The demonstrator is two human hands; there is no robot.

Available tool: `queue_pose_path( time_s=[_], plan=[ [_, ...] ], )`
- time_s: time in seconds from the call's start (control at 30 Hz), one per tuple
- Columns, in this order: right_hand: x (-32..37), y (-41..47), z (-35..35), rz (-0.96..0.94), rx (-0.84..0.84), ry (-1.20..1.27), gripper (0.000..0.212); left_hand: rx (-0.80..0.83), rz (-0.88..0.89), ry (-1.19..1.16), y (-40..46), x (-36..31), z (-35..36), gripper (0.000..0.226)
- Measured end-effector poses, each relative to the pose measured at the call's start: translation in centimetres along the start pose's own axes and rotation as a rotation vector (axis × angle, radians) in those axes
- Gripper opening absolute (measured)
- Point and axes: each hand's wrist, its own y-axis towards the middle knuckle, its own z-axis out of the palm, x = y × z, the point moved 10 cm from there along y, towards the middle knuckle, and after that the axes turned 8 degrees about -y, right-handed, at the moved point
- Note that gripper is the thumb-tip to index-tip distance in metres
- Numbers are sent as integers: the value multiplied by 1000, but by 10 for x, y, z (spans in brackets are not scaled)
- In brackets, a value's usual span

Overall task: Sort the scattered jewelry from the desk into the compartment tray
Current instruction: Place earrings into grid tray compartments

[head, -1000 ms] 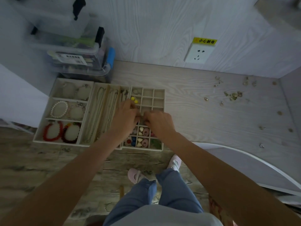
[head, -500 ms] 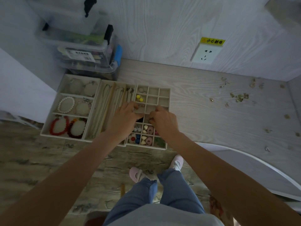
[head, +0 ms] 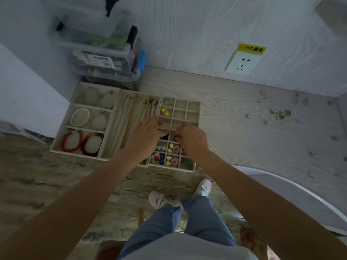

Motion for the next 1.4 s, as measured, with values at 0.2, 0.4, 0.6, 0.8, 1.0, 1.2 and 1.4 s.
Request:
queue_pose_path(
  time_s=[0.2,0.4,0.6,0.8,1.0,1.2,1.4],
  plan=[
    [-2,0,-3,-1,21,-14,23,-5,4,18,0,0,0,54],
    [1,-1,-4,-14,10,-6,20,11,5,36,0,0,3,55],
    [1,-1,-5,-15,-2,-26,22,3,12,18,0,-3,0,52],
    [-1,-1,-6,0,11,-33,23,5,5,25,-1,-4,1,51],
    [-10,-6,-17,9,-20,39,22,-44,-1,-42,3,-10,-5,39],
    [-56,-10,-39,104,-52,109,19,-137,28,-124,26,-34,-25,33],
    [-130,-20,-55,231,-91,163,22,-133,41,-187,74,-81,-30,37]
  ],
)
